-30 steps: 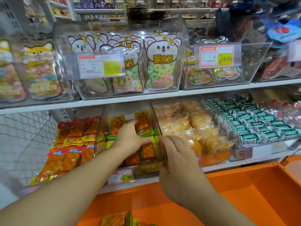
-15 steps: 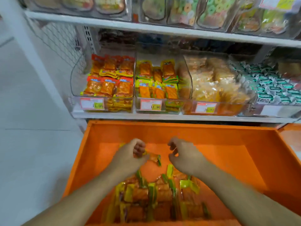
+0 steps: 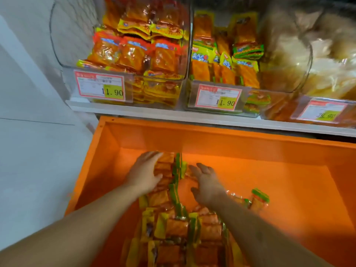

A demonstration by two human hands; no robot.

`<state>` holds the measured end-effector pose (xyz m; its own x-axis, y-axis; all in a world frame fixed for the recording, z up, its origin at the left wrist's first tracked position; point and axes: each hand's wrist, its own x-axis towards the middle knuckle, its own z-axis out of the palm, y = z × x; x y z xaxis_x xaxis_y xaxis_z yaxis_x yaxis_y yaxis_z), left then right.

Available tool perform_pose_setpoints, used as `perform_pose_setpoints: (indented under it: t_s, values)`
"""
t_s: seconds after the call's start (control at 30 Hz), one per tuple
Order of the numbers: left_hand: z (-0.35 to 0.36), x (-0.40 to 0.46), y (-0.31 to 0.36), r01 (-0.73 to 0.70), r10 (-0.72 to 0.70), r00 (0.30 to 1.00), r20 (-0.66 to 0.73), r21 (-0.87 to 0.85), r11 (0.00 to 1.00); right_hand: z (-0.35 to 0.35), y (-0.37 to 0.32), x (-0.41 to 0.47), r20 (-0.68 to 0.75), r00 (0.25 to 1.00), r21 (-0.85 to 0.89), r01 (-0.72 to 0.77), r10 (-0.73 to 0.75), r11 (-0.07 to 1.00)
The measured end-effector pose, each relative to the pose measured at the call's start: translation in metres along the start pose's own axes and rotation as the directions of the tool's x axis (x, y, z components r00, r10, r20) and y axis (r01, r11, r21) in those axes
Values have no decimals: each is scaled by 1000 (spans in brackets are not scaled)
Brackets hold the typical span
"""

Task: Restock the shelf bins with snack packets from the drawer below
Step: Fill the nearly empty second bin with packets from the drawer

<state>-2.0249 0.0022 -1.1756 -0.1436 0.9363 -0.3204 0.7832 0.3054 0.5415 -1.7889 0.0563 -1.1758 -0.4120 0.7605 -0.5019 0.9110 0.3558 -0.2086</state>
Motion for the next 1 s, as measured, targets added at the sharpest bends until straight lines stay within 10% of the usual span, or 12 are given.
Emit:
perform_pose_setpoints:
  t_s: [0.73, 1.0]
  values:
    - [14, 26, 4, -149, 148, 988, 32, 390, 909, 1, 6, -14, -123, 988, 25, -90, 92, 996]
    - [-39, -6, 26, 6, -8, 999, -54, -32, 999, -65, 3, -33, -55, 984, 578, -107, 169, 809]
